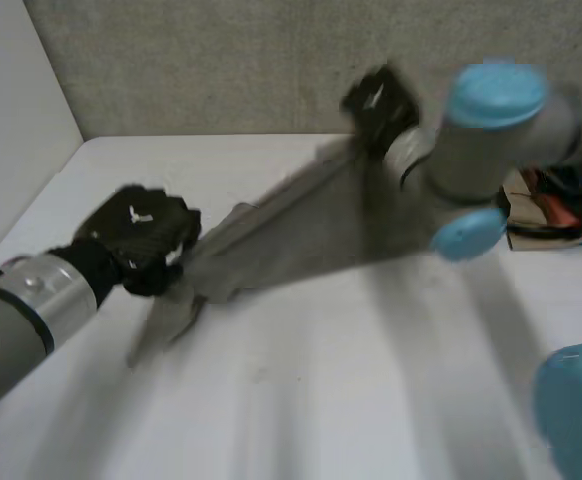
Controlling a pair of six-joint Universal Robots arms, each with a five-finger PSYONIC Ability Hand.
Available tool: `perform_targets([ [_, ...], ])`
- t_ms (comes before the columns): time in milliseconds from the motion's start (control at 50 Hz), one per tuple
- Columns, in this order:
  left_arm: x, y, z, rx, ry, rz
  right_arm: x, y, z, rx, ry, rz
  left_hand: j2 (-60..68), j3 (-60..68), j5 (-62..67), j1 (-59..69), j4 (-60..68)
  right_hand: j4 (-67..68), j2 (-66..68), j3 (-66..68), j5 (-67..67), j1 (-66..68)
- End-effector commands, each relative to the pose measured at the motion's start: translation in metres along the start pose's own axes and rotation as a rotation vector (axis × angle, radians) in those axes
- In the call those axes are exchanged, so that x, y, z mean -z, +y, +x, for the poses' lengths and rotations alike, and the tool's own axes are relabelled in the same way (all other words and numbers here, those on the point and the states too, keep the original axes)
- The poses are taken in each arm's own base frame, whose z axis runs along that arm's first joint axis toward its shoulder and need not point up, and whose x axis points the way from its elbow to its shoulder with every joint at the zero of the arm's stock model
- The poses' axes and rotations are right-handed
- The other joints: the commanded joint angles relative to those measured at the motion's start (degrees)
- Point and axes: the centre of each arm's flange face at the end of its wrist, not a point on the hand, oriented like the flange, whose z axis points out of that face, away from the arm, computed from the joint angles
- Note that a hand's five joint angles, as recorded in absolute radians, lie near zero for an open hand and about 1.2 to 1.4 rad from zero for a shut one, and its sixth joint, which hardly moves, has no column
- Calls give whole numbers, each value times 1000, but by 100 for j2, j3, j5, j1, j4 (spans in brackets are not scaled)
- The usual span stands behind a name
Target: Fold the laundry.
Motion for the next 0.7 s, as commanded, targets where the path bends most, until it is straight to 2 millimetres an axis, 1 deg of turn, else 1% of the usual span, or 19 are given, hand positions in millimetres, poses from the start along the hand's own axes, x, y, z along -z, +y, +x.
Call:
perform_targets([
  [20, -29, -24, -34, -14, -118, 117, 30, -43, 95, -152, 251, 125, 1152, 1169, 1278, 1451, 1129, 1166, 1295, 1246, 1421, 1610],
  [60, -37, -30, -36, 9, -140, 143, 47, -39, 97, -163, 250, 108, 1152, 1169, 1278, 1451, 1129, 1166, 1295, 1246, 1421, 1610],
  [100, -42, -30, -33, 29, -139, 148, 58, -33, 91, -171, 231, 77, 1152, 1169, 1278, 1451, 1129, 1166, 1295, 1246, 1421, 1610],
  [120, -47, -29, -29, 45, -132, 145, 71, -24, 79, -179, 190, 29, 1152, 1169, 1278, 1451, 1129, 1166, 1295, 1246, 1421, 1610],
  [160, -51, -25, -23, 61, -118, 130, 86, -13, 66, -191, 142, -28, 1152, 1169, 1278, 1451, 1129, 1166, 1295, 1246, 1421, 1610],
  [180, -55, -19, -18, 71, -107, 114, 98, -2, 51, -203, 96, -79, 1152, 1169, 1278, 1451, 1129, 1166, 1295, 1246, 1421, 1610],
  [240, -61, -7, -11, 76, -90, 79, 117, 16, 26, -228, 17, -159, 1152, 1169, 1278, 1451, 1129, 1166, 1295, 1246, 1421, 1610],
  [260, -66, 3, -6, 76, -77, 53, 128, 26, 11, -244, -26, -204, 1152, 1169, 1278, 1451, 1129, 1166, 1295, 1246, 1421, 1610],
  [300, -69, 11, -3, 71, -66, 27, 136, 34, -2, -251, -60, -243, 1152, 1169, 1278, 1451, 1129, 1166, 1295, 1246, 1421, 1610],
  [320, -73, 20, 1, 64, -53, 2, 143, 44, -14, -260, -94, -283, 1152, 1169, 1278, 1451, 1129, 1166, 1295, 1246, 1421, 1610],
  [340, -74, 23, 3, 60, -46, -9, 146, 49, -20, -264, -110, -302, 1152, 1169, 1278, 1451, 1129, 1166, 1295, 1246, 1421, 1610],
  [380, -76, 32, 6, 54, -35, -37, 148, 57, -28, -266, -131, -331, 1152, 1169, 1278, 1451, 1129, 1166, 1295, 1246, 1421, 1610],
  [420, -79, 40, 9, 47, -23, -64, 148, 64, -34, -270, -143, -350, 802, 819, 928, 1102, 779, 1166, 1295, 1246, 1421, 1610],
  [480, -81, 47, 9, 43, -13, -94, 144, 64, -35, -272, -148, -354, 281, 298, 407, 581, 258, 1166, 1295, 1246, 1421, 1610],
  [540, -81, 49, 8, 50, -11, -108, 140, 58, -32, -273, -146, -340, -458, -441, -332, -158, -481, 1166, 1295, 1246, 1421, 1610],
  [560, -80, 49, 7, 53, -11, -112, 137, 51, -30, -276, -148, -326, -1394, -1377, -1268, -1094, -1417, 1166, 1295, 1246, 1421, 1610],
  [620, -79, 49, 6, 60, -14, -120, 132, 36, -26, -288, -145, -294, -3147, -3130, -3021, -2848, -3170, 1166, 1295, 1246, 1421, 1610],
  [640, -78, 50, 5, 65, -18, -129, 129, 25, -21, -301, -138, -270, -3719, -3702, -3593, -3419, -3742, 1166, 1295, 1246, 1421, 1610],
  [700, -77, 52, 2, 75, -37, -142, 125, 10, -14, -326, -124, -243, -4177, -4160, -4051, -3877, -4200, 1166, 1295, 1246, 1421, 1610],
])
